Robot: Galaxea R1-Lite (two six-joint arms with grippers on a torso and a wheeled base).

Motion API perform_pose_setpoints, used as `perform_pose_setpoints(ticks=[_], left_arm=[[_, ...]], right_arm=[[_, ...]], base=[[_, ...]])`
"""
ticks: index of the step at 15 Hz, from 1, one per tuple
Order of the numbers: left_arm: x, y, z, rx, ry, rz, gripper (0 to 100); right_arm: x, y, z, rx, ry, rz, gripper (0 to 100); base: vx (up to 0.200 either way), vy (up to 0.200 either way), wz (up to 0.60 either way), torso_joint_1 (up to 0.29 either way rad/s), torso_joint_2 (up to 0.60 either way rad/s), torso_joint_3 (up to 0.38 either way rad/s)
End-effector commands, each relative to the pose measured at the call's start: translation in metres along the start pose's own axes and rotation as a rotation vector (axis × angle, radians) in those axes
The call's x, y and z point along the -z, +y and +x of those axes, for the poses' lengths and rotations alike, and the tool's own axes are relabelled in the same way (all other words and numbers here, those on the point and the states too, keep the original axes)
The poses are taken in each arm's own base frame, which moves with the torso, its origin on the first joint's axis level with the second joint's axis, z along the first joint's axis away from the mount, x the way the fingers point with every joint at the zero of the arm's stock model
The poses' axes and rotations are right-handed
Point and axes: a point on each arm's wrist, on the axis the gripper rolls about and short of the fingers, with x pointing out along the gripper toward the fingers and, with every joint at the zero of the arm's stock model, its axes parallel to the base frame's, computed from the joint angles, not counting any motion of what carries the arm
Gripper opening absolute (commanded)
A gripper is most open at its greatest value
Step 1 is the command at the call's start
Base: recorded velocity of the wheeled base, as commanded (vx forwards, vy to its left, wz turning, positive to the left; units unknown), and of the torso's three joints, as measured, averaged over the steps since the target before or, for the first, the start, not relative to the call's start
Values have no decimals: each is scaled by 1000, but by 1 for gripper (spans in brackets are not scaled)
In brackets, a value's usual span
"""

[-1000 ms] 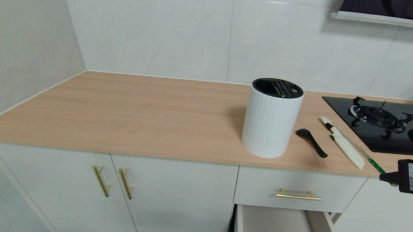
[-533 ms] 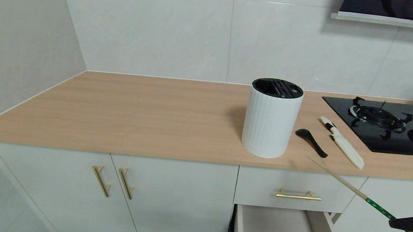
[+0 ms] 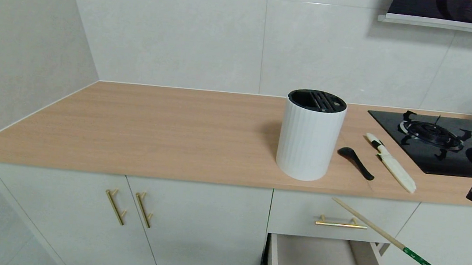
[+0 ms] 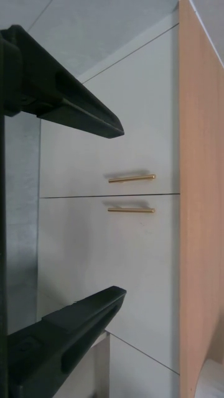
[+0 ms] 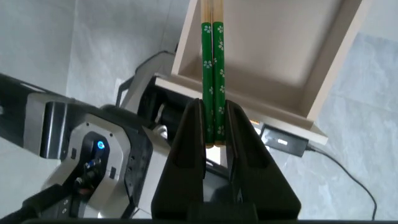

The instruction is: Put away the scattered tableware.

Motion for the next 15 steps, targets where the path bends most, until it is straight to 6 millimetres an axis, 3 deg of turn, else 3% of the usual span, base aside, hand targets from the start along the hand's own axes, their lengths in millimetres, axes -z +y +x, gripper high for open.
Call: perform_pose_setpoints(ticks=[1, 10, 15], left_arm=[[0, 0, 0, -2, 0, -1, 100], [0, 0, 0, -2, 0, 0, 100], [0, 0, 0, -1, 0, 0, 100]], right_arm=[[1, -1, 3, 0, 16, -13, 0], [6, -5, 23, -3, 19, -55, 0], [5, -5, 32, -8, 59, -55, 0]], base=[[0, 0, 0, 0, 0, 0], [0, 0, 0, -5, 10, 7], [0, 0, 0, -178, 409, 231]])
